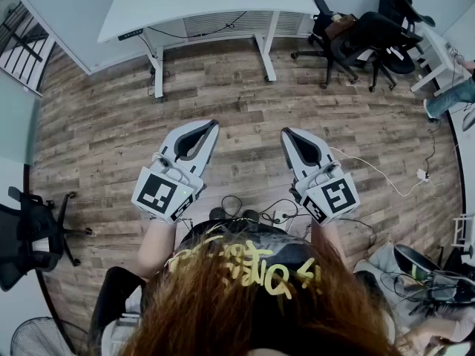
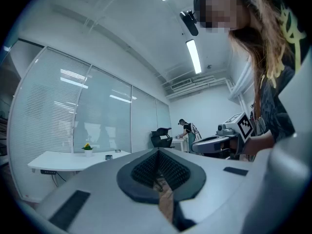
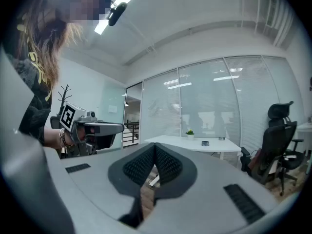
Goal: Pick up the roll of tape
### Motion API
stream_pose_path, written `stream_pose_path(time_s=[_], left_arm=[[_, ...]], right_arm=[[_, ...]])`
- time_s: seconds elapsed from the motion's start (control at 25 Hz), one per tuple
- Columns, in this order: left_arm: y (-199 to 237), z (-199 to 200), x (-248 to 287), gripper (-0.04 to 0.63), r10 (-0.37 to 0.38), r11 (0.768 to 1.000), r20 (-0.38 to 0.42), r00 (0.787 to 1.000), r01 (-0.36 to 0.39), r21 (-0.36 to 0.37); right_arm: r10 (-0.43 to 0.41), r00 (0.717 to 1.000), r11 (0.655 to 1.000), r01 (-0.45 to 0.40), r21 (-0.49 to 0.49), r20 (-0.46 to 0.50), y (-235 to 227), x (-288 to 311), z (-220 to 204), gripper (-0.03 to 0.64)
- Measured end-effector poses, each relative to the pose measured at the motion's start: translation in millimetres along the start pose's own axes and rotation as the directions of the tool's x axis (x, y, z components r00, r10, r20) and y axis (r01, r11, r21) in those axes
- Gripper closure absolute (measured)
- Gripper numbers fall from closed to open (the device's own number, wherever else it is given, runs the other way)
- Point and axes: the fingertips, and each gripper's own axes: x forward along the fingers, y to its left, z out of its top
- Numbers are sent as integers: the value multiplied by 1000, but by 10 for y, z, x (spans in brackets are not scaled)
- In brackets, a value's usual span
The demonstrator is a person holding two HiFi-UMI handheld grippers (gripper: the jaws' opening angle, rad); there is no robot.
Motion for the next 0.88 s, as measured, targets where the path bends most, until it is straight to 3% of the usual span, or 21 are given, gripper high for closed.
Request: stream_pose_path(time_s=[0.68, 0.88], left_arm=[[-65, -64, 147, 598, -1, 1000, 7, 1000, 1, -11], [-42, -53, 184, 520, 36, 999, 12, 999, -36, -18]], right_arm=[[-79, 994, 997, 78, 12, 75, -153, -30, 40, 604], [-121, 988, 992, 118, 33, 99, -252, -59, 70, 477]])
